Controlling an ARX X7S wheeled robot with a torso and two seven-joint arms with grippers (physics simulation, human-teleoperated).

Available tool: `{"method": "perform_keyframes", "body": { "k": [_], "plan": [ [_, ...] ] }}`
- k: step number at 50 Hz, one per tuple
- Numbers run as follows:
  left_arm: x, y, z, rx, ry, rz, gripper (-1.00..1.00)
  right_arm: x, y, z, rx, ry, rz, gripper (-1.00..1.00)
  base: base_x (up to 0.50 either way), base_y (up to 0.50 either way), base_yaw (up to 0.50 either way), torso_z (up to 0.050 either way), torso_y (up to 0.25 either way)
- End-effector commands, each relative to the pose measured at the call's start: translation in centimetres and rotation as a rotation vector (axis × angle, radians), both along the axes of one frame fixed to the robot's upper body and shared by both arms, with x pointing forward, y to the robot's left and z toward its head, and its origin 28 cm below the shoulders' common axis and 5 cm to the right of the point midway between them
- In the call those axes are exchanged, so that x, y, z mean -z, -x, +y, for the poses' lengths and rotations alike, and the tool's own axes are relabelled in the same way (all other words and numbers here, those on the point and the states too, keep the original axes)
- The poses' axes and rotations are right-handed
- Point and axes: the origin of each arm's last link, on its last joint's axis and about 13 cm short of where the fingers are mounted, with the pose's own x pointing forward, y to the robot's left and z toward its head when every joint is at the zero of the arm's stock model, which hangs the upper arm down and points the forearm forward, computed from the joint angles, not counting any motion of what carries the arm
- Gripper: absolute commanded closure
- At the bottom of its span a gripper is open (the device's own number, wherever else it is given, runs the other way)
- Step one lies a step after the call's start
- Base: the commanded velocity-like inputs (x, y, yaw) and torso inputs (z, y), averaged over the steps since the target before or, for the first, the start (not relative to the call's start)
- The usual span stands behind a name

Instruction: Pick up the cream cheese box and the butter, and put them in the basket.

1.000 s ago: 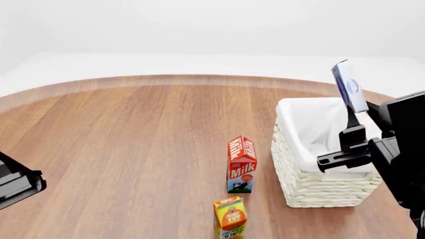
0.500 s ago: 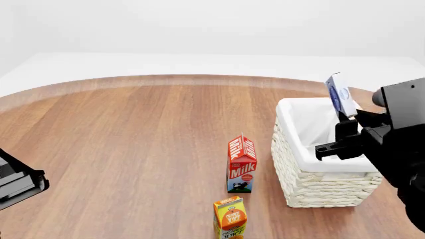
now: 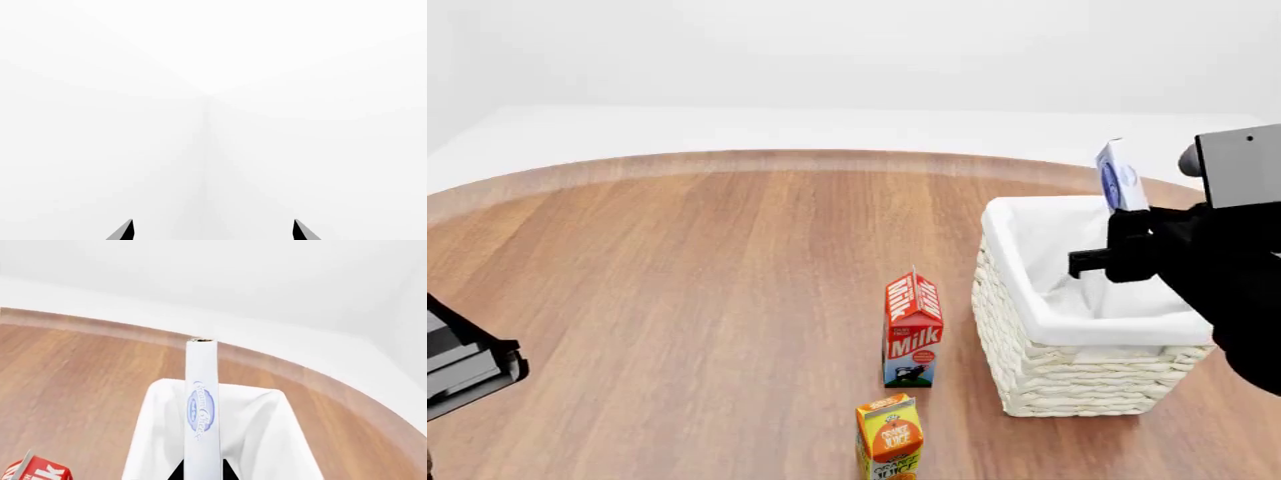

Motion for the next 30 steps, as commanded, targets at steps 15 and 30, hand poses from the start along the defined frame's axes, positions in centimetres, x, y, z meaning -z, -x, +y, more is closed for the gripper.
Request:
{"method": "perform_keyframes", "body": {
  "k": [15, 30],
  "plan": [
    [0.2, 0.0, 0.3, -0.02, -0.006, 0.007, -1.0, 0.8, -3.8, 0.0, 0.0, 0.023, 0.03, 1.0, 0.0, 0.0, 0.0, 0.0, 0.001],
    [0.2, 0.0, 0.3, -0.019, -0.007, 0.009, -1.0, 1.1, -4.9, -0.4, 0.038, 0.032, 0.053, 1.0, 0.0, 0.0, 0.0, 0.001, 0.001]
  ]
}}
